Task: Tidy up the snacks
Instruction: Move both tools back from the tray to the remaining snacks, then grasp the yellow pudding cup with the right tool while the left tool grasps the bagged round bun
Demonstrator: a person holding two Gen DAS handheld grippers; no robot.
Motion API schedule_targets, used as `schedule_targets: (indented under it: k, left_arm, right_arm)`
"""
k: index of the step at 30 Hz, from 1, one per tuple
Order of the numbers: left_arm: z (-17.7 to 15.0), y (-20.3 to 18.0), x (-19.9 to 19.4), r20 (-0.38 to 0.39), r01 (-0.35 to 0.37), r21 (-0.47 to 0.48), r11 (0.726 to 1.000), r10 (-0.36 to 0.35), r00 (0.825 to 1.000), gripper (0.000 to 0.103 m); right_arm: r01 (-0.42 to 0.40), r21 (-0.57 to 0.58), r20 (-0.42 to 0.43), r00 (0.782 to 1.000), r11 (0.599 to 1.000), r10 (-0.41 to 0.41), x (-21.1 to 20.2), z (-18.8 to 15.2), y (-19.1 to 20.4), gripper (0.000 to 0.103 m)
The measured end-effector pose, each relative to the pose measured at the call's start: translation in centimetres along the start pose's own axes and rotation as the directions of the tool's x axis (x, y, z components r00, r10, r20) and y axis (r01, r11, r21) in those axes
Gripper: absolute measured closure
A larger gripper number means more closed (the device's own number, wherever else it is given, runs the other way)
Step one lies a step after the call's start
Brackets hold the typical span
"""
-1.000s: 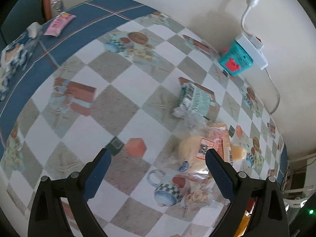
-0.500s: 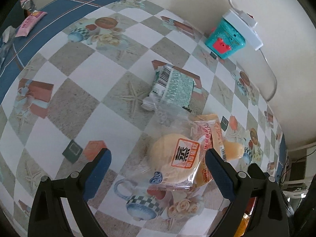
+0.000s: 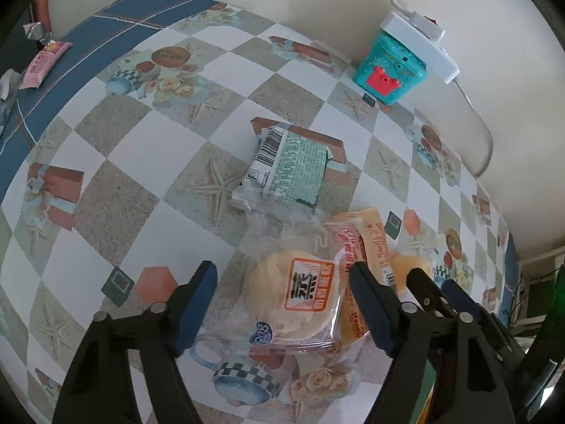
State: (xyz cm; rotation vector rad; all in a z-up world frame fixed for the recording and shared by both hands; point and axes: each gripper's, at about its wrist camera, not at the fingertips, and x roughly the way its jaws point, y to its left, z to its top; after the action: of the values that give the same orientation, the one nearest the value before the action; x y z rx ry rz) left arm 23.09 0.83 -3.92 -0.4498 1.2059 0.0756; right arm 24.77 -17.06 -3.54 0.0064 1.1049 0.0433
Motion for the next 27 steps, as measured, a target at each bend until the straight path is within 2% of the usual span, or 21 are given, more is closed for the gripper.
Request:
schedule_targets:
  k: [4,7,10,19,27]
  left_arm:
    - [0.0,0.8,0.0,0.003,-0.04,-0.029,0.999,0.04,0.999,0.031]
    - [0.4,1.7,0.1,0.003,-0.036,-0.06,0.998,0.036,0.999,0.031]
    - [0.5,2.4,-0.1,0.003,-0.037,-0.078,0.996,0.037,0.999,0.032]
    - [0.1,1.9,0.8,-0.032,-0.028,-0.072,0.997,0.025,0.999,0.036]
    - [0.1,1.6,0.8,-0.033,-0.037,-0.062,0.997,0.035,0.999,0.038]
  right_arm:
    - [0.006,-0.024,-0.005,1.0,1.0,-0.007,0.5,0.2,0.6,0.051]
    - [0.006,-0.037,-0.01,1.0,0.999,-0.006,1.0,0.2,1.0,0.056]
    - [0.008,-0.038,-0.017,1.0,0.999,-0.009,1.4,0.2,1.2,0.057]
    - [0.002,-0.035,-0.028,1.0,0.999,-0.003,2.5,0.0,1.5,0.064]
    - [0.006,-0.034,-0.021,1.0,0.999,-0.007,2.6,0.0,1.5,0.064]
